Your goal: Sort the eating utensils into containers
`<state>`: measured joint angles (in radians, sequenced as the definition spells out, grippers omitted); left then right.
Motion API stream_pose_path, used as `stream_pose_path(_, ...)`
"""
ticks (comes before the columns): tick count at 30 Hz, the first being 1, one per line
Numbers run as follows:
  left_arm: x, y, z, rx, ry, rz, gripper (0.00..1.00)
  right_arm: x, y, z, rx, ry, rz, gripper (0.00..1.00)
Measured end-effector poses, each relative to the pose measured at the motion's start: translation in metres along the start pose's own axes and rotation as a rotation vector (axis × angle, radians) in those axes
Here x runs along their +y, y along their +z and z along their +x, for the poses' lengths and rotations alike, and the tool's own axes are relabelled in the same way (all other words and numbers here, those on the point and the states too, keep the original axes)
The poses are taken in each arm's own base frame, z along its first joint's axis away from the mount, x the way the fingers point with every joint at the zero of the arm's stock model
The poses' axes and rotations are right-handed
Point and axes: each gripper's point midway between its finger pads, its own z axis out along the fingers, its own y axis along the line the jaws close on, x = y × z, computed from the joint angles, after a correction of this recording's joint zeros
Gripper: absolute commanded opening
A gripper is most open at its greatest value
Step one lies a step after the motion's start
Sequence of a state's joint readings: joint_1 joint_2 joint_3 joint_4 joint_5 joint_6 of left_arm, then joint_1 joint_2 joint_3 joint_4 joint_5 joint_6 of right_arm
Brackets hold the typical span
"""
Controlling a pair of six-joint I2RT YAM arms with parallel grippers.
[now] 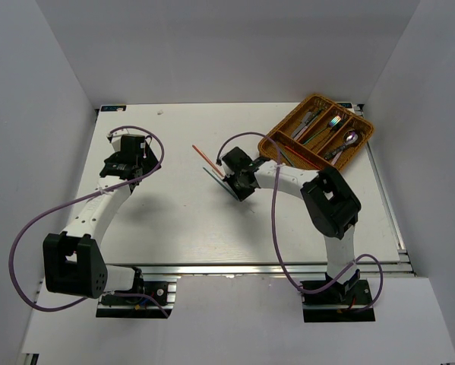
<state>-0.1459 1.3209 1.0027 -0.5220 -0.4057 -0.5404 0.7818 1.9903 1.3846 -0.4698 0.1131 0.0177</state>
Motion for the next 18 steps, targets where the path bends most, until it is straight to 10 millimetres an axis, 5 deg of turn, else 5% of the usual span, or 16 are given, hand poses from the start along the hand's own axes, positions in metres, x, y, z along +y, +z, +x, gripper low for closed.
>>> stream_pose_path(6,0.0,0.0,0.0,0.0,0.001,0.0,0.98,-0.001,-0.01,-0.019,-0.05,0.043,0.009,0.0)
stream_pose_path(12,-0.001,0.0,0.001,0.0,0.004,0.003,0.98,-0.019,-0.058,-0.054,-0.187,0.062,0.023,0.0)
stream_pose_path(18,-0.003,-0.001,0.001,0.001,0.007,0.007,0.98,-0.108,-0.095,-0.06,-0.261,0.109,0.148,0.0)
